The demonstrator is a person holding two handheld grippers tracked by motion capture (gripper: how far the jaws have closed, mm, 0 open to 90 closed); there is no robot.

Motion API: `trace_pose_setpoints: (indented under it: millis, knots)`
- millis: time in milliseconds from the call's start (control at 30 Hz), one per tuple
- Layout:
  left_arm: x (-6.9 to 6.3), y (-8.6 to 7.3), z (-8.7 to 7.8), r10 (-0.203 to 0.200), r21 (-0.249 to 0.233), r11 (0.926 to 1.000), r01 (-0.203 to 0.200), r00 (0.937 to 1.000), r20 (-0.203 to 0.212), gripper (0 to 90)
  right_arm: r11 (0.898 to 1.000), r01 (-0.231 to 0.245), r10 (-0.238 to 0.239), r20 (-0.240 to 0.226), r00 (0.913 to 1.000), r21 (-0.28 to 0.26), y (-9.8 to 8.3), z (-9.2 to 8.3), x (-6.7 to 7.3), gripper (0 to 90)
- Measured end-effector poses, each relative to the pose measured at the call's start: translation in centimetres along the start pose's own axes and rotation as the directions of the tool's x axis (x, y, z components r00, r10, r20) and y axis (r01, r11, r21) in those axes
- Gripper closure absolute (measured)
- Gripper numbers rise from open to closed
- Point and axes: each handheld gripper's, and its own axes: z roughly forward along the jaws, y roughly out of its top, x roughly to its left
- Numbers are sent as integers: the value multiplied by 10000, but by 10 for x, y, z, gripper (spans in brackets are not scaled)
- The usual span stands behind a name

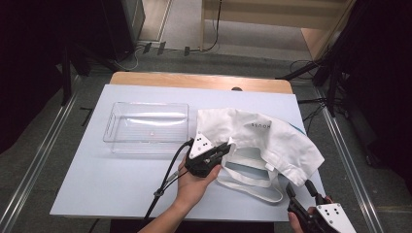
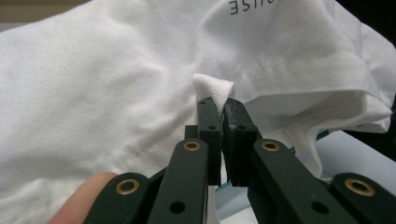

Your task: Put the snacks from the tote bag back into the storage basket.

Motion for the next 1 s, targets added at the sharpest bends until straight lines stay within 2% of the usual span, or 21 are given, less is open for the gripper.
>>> trace_pose_setpoints:
  millis: [67,133,200,267,300,400,467,533,633,700,833,900,1000]
  knots:
    - [1,1,-1,-23,-28,10000,23,10000,20,884,9998,-193,193,149,9997,32,0,1,-1,405]
    - [1,2,-2,-4,-83,10000,3,10000,-12,885,9975,-567,551,387,9977,424,-4,2,-2,401]
    - [2,4,-2,-13,-118,9999,12,10000,-26,885,9893,-1090,1034,611,9928,965,-9,5,-2,412]
    - [3,4,-3,-35,-135,9999,34,10000,-23,884,9804,-1256,1171,637,9911,1517,-14,8,-1,474]
    - [3,3,-3,-21,-128,9999,21,10000,-1,885,9778,-1099,1052,355,9938,1782,-16,11,-2,553]
    - [3,2,-2,-29,-152,9999,29,10000,34,884,9780,-1021,1013,137,9948,1819,-14,16,-5,619]
    - [2,0,-2,6,-120,9999,-5,10000,7,884,9775,-1106,1072,289,9938,1795,-11,23,-11,704]
    - [3,-1,-3,3,-83,10000,-4,10000,-53,885,9812,-929,855,504,9951,1693,-7,31,-18,791]
    - [7,-4,-5,-61,-36,10000,60,9998,-207,885,9842,-786,677,727,9951,1586,0,43,-30,863]
    - [9,-5,-5,-181,-24,9998,180,9997,-193,885,9844,-861,733,874,9935,1534,3,50,-37,886]
    - [7,-6,-5,-217,-12,9998,217,9997,-101,885,9810,-1018,842,1103,9903,1652,9,69,-50,861]
    - [6,-5,-4,-198,-35,9998,198,9998,-49,885,9752,-1263,1140,764,9905,1816,8,70,-51,780]
    - [7,-4,-2,-202,-22,9998,202,9997,-143,885,9737,-1372,1349,248,9905,1820,3,60,-45,686]
